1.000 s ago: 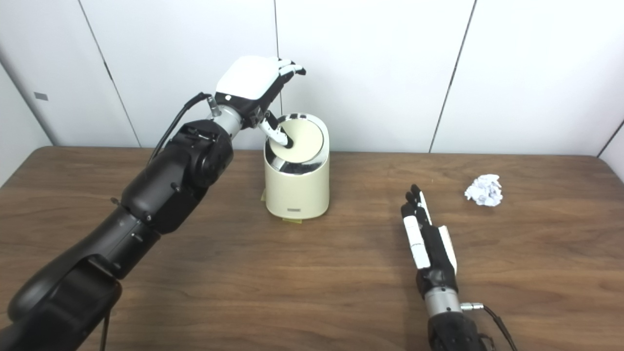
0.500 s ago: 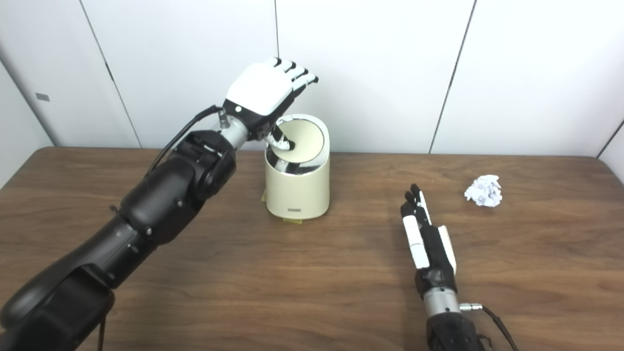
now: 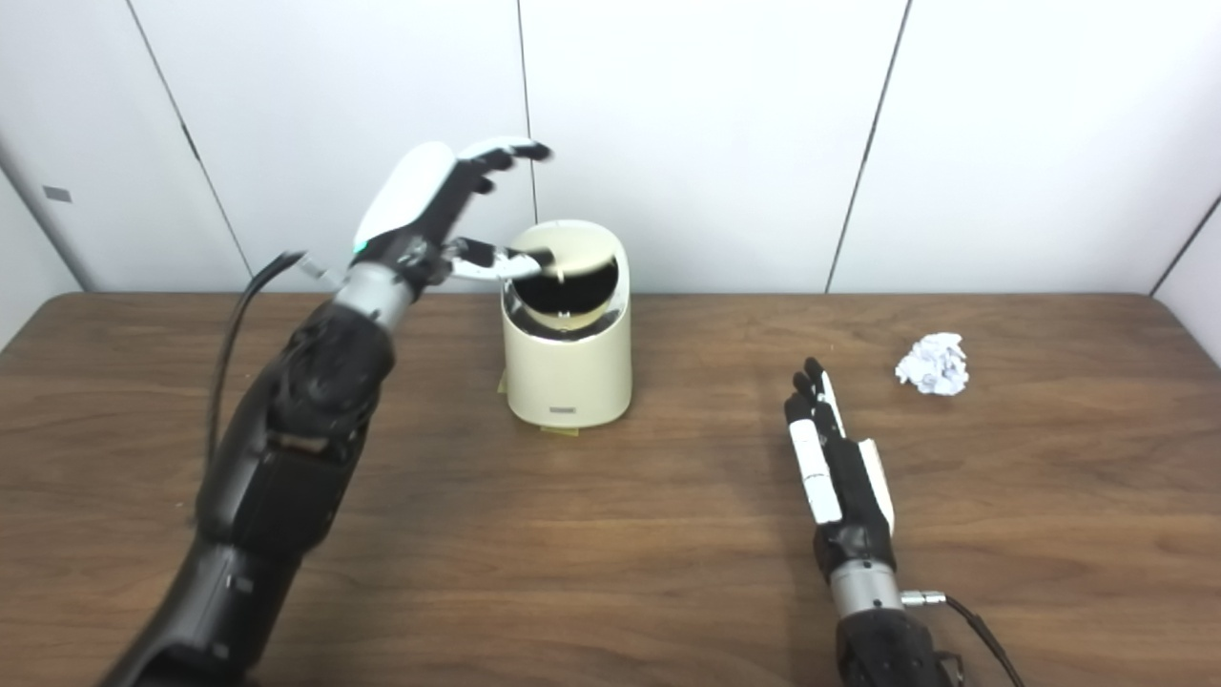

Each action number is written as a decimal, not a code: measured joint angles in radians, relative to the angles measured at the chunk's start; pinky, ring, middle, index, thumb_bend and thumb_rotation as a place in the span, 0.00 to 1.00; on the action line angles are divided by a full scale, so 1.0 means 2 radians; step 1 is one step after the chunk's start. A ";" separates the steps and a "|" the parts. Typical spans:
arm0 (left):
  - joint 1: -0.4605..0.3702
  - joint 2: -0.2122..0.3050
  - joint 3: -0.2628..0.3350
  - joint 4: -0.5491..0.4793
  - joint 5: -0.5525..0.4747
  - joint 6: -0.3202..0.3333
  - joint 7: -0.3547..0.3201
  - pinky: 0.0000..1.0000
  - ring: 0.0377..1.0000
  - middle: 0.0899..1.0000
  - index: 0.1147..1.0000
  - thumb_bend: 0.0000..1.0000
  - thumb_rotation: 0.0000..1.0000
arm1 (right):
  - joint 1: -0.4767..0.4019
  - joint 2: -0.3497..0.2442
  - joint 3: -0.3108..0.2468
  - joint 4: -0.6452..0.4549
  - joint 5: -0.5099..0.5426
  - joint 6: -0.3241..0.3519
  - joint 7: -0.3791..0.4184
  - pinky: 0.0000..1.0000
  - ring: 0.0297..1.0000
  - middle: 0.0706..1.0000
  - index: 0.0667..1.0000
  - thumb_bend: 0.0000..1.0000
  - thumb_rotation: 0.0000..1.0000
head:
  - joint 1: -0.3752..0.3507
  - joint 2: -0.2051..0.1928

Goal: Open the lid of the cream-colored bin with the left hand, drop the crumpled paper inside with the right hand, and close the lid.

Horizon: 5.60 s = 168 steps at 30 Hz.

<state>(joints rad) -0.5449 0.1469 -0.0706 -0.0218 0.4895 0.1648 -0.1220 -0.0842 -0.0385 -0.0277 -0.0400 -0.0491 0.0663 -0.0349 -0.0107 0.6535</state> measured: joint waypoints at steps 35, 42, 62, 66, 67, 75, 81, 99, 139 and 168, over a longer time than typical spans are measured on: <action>0.206 -0.024 0.101 -0.096 -0.250 0.043 0.033 0.97 0.96 0.95 0.96 0.48 0.83 | -0.049 -0.032 -0.033 0.011 0.006 0.005 -0.007 0.92 0.93 0.93 0.93 0.75 0.42 | -0.015 0.002; 0.225 -0.024 0.103 -0.081 -0.282 0.042 0.025 1.00 0.99 0.99 1.00 0.56 0.95 | -0.085 -0.089 -0.054 0.043 -0.033 0.003 -0.027 0.85 0.91 0.92 0.91 0.77 0.26 | -0.025 0.005; 0.249 -0.017 0.103 -0.063 -0.290 0.022 0.017 1.00 1.00 1.00 1.00 0.54 0.89 | -0.158 -0.216 -0.037 0.010 -0.228 0.115 -0.020 0.72 0.82 0.82 0.81 0.93 0.10 | -0.067 0.009; 0.250 -0.013 0.108 -0.063 -0.305 0.023 0.016 1.00 1.00 1.00 1.00 0.55 0.85 | -0.170 -0.233 -0.016 0.026 -0.232 0.151 0.024 0.75 0.84 0.83 0.80 0.95 0.09 | -0.083 0.008; 0.250 -0.013 0.110 -0.063 -0.308 0.023 0.016 1.00 1.00 1.00 1.00 0.54 0.83 | -0.175 -0.237 -0.012 0.041 -0.232 0.158 0.036 0.76 0.84 0.83 0.79 0.96 0.07 | -0.085 0.008; 0.249 0.000 0.108 -0.073 -0.318 0.038 0.014 1.00 1.00 1.00 1.00 0.51 0.87 | -0.216 -0.249 0.011 0.141 -0.221 0.170 0.070 0.78 0.86 0.87 0.81 0.96 0.09 | -0.097 0.006; 0.246 0.016 0.104 -0.082 -0.315 0.043 0.013 1.00 1.00 1.00 1.00 0.50 0.87 | -0.230 -0.247 0.023 0.211 -0.206 0.155 0.070 0.75 0.83 0.84 0.80 0.98 0.17 | -0.117 0.001; 0.246 0.033 0.100 -0.082 -0.313 0.044 0.003 1.00 1.00 1.00 1.00 0.47 0.90 | -0.243 -0.228 0.054 0.289 -0.201 0.103 0.027 0.71 0.78 0.81 0.77 0.98 0.20 | -0.139 -0.005; 0.221 0.025 0.095 -0.098 -0.301 0.063 0.003 1.00 1.00 1.00 1.00 0.54 0.94 | -0.185 -0.225 0.088 0.244 -0.248 0.034 -0.060 0.34 0.38 0.47 0.48 0.50 0.00 | -0.156 -0.001; 0.233 0.009 0.085 -0.098 -0.294 0.060 0.003 1.00 1.00 1.00 0.97 0.53 0.95 | -0.180 -0.197 0.095 0.077 -0.317 0.014 -0.074 0.67 0.37 0.47 0.48 0.51 0.00 | -0.127 0.003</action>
<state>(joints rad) -0.0786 0.1643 0.0999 -0.2171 -0.0989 0.2855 -0.1157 -0.4446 -0.4320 0.1626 0.1148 -0.6835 0.0933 -0.1834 -0.2654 0.6596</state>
